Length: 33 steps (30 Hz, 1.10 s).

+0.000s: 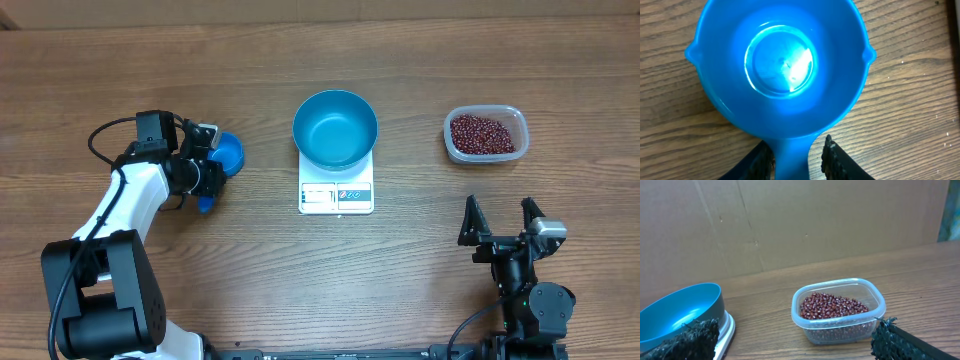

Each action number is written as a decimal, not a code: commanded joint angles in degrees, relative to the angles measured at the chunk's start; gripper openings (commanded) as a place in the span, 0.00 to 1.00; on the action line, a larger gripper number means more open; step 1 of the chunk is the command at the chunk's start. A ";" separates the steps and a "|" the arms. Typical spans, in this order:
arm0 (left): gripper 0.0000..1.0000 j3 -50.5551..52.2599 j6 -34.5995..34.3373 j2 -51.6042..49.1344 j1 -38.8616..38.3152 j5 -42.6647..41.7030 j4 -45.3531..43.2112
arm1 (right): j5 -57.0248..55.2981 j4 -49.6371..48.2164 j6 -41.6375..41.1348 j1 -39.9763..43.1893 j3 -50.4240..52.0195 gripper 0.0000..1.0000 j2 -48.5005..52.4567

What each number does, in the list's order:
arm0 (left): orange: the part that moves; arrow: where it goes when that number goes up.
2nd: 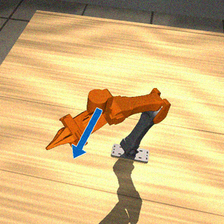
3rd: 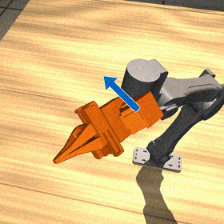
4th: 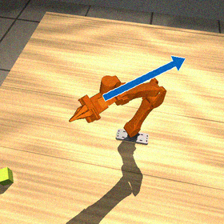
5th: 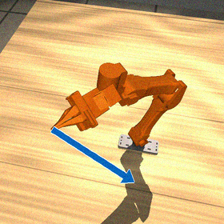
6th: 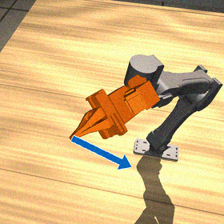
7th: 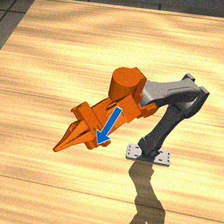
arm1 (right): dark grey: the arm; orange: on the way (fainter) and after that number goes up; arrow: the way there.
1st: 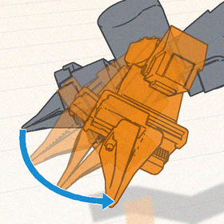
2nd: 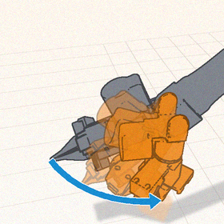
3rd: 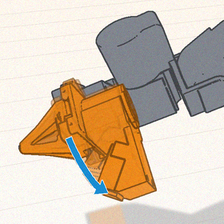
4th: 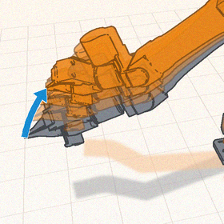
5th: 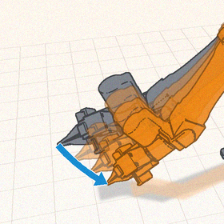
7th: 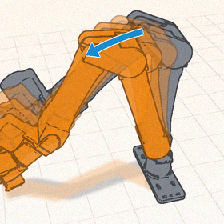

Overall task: Scoop item into bowl and weigh 150g on scale
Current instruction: 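Close the left gripper on the blue scoop handle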

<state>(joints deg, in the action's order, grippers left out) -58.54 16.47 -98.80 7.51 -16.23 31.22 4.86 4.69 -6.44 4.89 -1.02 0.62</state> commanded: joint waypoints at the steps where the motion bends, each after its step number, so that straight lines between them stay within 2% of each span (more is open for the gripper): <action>1: 0.34 -1.31 -1.64 -0.09 -0.15 -1.84 -0.17 | -0.52 -0.26 -0.46 0.33 0.57 1.00 -0.46; 5: 0.32 -1.31 -2.36 -0.09 -0.15 -1.79 -0.17 | -0.52 -0.26 -0.46 0.33 0.57 1.00 -0.46; 9: 0.36 -1.31 -2.38 -0.09 -0.15 -1.84 0.63 | -0.52 -0.26 -0.44 0.33 0.57 1.00 -0.46; 17: 0.28 -1.38 -2.82 -0.07 -0.15 -1.86 0.61 | -0.52 -0.26 -0.44 0.33 0.57 1.00 -0.46; 21: 0.22 -2.49 -5.20 -0.04 -0.15 -1.86 0.74 | -0.52 -0.26 -0.46 0.33 0.57 1.00 -0.46; 26: 0.22 -5.75 -5.86 -0.02 -0.15 -1.86 3.45 | -0.52 -0.26 -0.46 0.33 0.57 1.00 -0.46; 33: 0.19 -13.92 -10.88 0.81 -0.15 -3.02 8.83 | -0.52 -0.26 -0.46 0.33 0.57 1.00 -0.46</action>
<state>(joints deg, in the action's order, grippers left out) -67.46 9.32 -98.80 7.51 -17.02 38.57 4.89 4.73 -6.44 4.89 -1.04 0.62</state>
